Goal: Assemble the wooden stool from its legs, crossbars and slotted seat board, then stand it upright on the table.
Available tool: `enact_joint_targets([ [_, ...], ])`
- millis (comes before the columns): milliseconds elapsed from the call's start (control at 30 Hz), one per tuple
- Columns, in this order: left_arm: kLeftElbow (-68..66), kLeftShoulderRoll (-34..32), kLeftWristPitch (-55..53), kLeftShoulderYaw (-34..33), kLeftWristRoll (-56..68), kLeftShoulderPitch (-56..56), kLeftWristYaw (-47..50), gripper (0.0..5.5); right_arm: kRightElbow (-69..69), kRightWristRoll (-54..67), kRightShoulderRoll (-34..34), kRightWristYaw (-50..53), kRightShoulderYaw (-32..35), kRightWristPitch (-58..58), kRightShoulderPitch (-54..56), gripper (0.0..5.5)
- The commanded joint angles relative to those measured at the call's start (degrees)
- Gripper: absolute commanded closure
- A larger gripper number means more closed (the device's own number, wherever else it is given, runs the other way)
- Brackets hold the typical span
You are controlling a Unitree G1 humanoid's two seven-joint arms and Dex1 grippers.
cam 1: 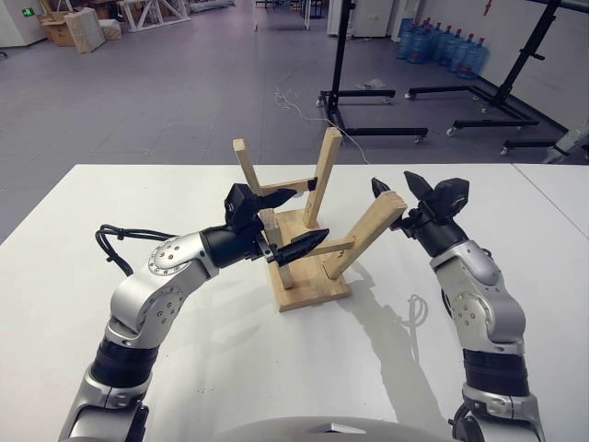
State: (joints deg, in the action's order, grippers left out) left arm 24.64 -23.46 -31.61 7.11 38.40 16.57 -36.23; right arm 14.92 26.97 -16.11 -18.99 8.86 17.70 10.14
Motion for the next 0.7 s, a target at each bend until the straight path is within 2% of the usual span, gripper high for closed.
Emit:
enact_joint_targets([
  [33, -0.5, 0.2, -0.7, 1.8, -1.4, 0.9, -1.2, 0.10, 4.5, -1.6, 1.9, 1.9, -3.7, 1.8, -0.6, 1.42],
  [333, -3.8, 1.5, -0.6, 2.7, -2.5, 2.9, -3.0, 0.10, 5.0, -11.5, 2.7, -4.1, -17.8, -4.8, 0.7, 1.42],
  [567, -4.5, 1.0, -0.3, 1.4, -3.1, 1.3, -3.5, 0.10, 2.9, -14.7, 2.7, -4.3, -18.8, -6.3, 0.4, 1.42],
  [700, -1.9, -0.2, 1.8, -4.4, -1.0, -0.6, -2.8, 0.10, 3.5, -12.6, 2.6, -2.8, -14.6, -6.2, -1.3, 1.42],
])
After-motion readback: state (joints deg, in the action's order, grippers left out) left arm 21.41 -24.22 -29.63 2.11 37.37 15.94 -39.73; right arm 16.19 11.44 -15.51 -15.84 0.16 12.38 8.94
